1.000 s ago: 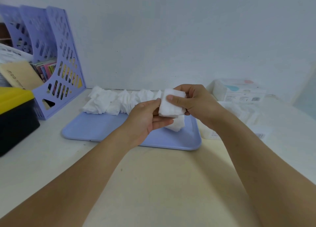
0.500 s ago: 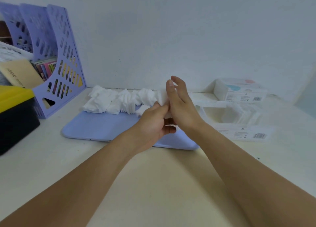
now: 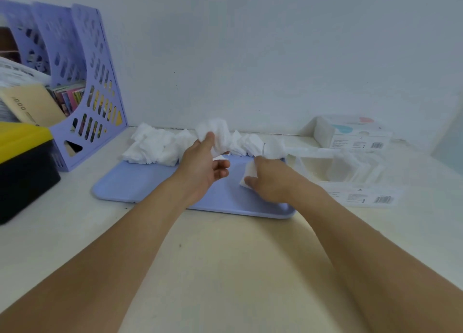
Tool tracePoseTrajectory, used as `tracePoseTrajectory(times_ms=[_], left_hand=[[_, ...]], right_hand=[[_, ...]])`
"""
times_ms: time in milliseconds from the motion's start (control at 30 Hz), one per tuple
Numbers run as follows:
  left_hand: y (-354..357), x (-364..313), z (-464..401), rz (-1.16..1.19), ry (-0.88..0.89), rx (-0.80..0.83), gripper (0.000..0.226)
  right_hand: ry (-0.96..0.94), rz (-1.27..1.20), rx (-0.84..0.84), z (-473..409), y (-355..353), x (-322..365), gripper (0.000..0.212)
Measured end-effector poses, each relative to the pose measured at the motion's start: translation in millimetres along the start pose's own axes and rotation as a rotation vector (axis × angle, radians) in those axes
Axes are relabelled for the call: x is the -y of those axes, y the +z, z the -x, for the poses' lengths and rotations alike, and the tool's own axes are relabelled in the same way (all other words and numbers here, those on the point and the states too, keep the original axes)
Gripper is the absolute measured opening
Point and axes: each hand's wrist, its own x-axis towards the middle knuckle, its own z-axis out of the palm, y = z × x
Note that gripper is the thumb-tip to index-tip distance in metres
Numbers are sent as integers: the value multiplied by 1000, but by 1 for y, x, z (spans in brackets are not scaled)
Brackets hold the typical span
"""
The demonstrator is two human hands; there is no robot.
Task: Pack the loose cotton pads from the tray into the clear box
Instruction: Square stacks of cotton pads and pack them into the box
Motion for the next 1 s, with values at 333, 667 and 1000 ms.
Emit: tracePoseTrajectory(times_ms=[333,667,1000], left_hand=[[-4,3,-3,-139,66,26,22],[0,6,5,-346,153,276,35],[8,5,14,-269,74,188,35]], right_hand=[[-107,-617,-48,-4,-20,-21,32],[-410,-1033,-87,8,-42,-20,49],[-331,-988,-125,1,-35,-21,76]])
